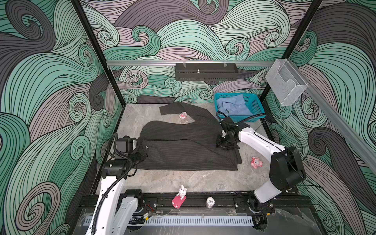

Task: Fold and stack the long sleeve shirts

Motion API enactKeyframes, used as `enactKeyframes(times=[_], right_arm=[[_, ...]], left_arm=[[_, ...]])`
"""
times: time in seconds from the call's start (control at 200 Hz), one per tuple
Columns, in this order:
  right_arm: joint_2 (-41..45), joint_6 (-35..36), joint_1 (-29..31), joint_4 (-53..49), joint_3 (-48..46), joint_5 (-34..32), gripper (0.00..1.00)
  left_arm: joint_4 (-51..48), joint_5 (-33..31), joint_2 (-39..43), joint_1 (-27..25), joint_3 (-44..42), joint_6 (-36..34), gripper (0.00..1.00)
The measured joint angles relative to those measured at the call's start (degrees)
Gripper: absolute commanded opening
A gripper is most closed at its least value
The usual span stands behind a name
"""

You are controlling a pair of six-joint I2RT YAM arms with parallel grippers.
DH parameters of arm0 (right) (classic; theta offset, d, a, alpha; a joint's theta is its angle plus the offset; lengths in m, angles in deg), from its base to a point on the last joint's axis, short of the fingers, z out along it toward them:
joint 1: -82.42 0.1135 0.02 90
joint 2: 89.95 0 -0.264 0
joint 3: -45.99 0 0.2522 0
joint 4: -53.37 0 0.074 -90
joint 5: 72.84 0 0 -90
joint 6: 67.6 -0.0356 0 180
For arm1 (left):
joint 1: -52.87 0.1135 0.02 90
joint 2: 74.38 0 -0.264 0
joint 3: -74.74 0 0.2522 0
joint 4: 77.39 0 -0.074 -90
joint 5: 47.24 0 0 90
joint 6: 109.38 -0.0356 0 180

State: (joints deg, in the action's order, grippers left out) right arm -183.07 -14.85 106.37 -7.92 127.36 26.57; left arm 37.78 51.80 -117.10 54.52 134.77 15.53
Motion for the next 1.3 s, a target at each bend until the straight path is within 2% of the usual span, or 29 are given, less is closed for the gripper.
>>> enactKeyframes(times=[0.09, 0.275, 0.4, 0.535, 0.645, 0.791, 0.976, 1.176, 1.301], right_arm=[[-0.7, 0.0, 0.9, 0.0, -0.1, 0.0, 0.37], [-3.6, -0.4, 2.6, 0.5, -0.3, 0.0, 0.27], [-7.5, -0.5, 2.8, 1.5, -0.4, 0.0, 0.27], [-9.0, -0.8, 2.8, 2.4, -1.7, 0.0, 0.44], [-8.4, -1.0, 2.8, 2.4, -2.1, 0.0, 0.55], [-6.3, -0.9, 3.0, 2.3, -2.1, 0.0, 0.59], [-4.1, -1.0, 3.5, 2.0, -2.1, 0.0, 0.51], [-5.8, -1.0, 3.8, 2.2, -2.0, 0.5, 0.32], [-7.3, -1.1, 4.2, 2.9, -2.9, 0.9, 0.26]], left_arm=[[-0.5, 0.2, -2.2, 1.4, 0.5, -0.2, 0.0], [0.1, 2.0, -6.8, 2.9, 0.4, -0.5, 0.0], [0.8, 3.2, -7.8, 3.8, 0.3, -0.5, 0.0], [-0.1, 4.4, -7.3, 5.0, 1.1, -1.0, 0.0], [-2.6, 4.9, -6.2, 6.4, 5.2, -1.6, 0.0], [-3.2, 5.5, -5.9, 8.6, 7.8, -2.7, 0.0], [-2.3, 7.8, -9.3, 10.0, 4.4, -3.5, 0.0], [0.4, 9.5, -14.7, 10.2, 3.2, -4.3, 0.0], [2.5, 9.6, -17.9, 10.2, 3.2, -4.8, 0.0]])
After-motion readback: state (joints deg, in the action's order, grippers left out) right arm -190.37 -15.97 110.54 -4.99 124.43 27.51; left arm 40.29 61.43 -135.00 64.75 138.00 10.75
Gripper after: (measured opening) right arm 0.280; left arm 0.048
